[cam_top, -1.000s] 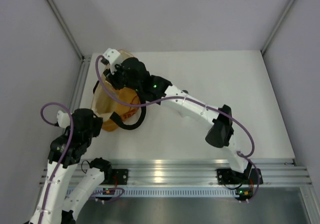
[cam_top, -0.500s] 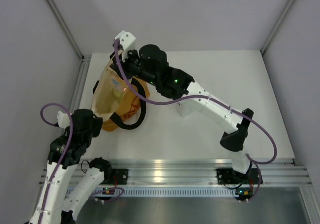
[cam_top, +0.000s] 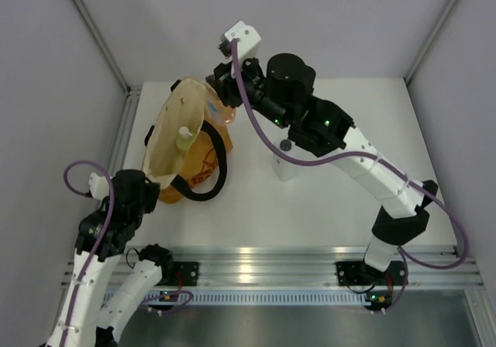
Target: Take the personal care products out of the canvas bag
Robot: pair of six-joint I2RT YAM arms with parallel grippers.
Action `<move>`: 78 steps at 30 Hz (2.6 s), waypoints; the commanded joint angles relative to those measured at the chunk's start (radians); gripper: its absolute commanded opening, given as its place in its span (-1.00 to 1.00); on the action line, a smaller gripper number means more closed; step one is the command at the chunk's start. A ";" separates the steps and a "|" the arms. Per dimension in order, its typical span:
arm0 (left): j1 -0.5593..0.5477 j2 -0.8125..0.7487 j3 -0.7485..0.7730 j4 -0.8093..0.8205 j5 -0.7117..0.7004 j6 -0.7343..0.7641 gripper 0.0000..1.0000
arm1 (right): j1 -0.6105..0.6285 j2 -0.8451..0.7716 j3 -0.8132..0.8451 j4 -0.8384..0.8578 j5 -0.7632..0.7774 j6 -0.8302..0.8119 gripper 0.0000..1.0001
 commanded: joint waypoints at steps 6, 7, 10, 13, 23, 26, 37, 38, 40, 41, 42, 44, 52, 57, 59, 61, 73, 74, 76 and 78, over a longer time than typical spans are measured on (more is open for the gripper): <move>0.002 0.023 -0.006 0.021 0.011 -0.015 -1.00 | -0.226 -0.240 -0.137 0.144 0.072 -0.008 -1.00; 0.002 0.023 -0.005 0.021 0.011 -0.014 -1.00 | -0.250 -0.255 -0.179 0.144 0.075 -0.007 -1.00; 0.002 0.029 -0.005 0.021 0.013 -0.015 -1.00 | -0.347 -0.319 -0.279 0.144 0.064 0.002 -1.00; 0.002 0.034 -0.005 0.021 0.019 -0.014 -1.00 | -0.434 -0.381 -0.396 0.150 0.038 0.016 -1.00; 0.000 0.035 -0.008 0.023 0.031 -0.009 -1.00 | -0.641 -0.650 -1.068 0.579 -0.039 0.097 -1.00; 0.000 0.034 -0.008 0.023 0.034 -0.009 -1.00 | -0.652 -0.674 -1.212 0.690 -0.054 0.128 -1.00; 0.002 0.032 -0.011 0.023 0.040 -0.004 -1.00 | -0.655 -0.665 -1.487 0.958 -0.102 0.206 -1.00; 0.002 0.032 -0.009 0.023 0.039 -0.004 -1.00 | -0.655 -0.662 -1.493 0.968 -0.106 0.226 -1.00; 0.002 0.034 -0.008 0.023 0.037 -0.003 -1.00 | -0.655 -0.651 -1.507 0.985 -0.116 0.243 -1.00; 0.002 0.035 -0.006 0.024 0.039 -0.003 -1.00 | -0.654 -0.646 -1.510 0.989 -0.120 0.259 -1.00; 0.000 0.037 -0.005 0.024 0.039 -0.003 -1.00 | -0.655 -0.643 -1.511 0.994 -0.125 0.266 -1.00; 0.002 0.042 -0.005 0.024 0.043 -0.003 -1.00 | -0.654 -0.632 -1.519 1.001 -0.137 0.274 -1.00; 0.000 0.046 -0.006 0.029 0.053 -0.008 -1.00 | -0.652 -0.600 -1.568 1.001 -0.180 0.251 -1.00; 0.000 0.046 -0.006 0.030 0.054 -0.008 -1.00 | -0.631 -0.597 -1.588 0.968 -0.178 0.219 -0.96; 0.000 0.046 -0.008 0.030 0.056 -0.008 -1.00 | -0.628 -0.599 -1.597 0.963 -0.182 0.216 -0.88; 0.000 0.046 -0.011 0.030 0.059 -0.011 -1.00 | -0.622 -0.605 -1.599 0.952 -0.201 0.205 -0.80; 0.000 0.039 -0.018 0.030 0.082 -0.027 -1.00 | -0.609 -0.622 -1.562 0.877 -0.287 0.168 0.10; 0.000 0.037 -0.020 0.030 0.083 -0.027 -1.00 | -0.611 -0.625 -1.560 0.876 -0.286 0.168 0.12; 0.000 0.034 -0.023 0.030 0.086 -0.029 -1.00 | -0.609 -0.631 -1.556 0.864 -0.287 0.168 0.15; 0.000 0.029 -0.025 0.030 0.091 -0.034 -1.00 | -0.608 -0.640 -1.538 0.850 -0.292 0.170 0.21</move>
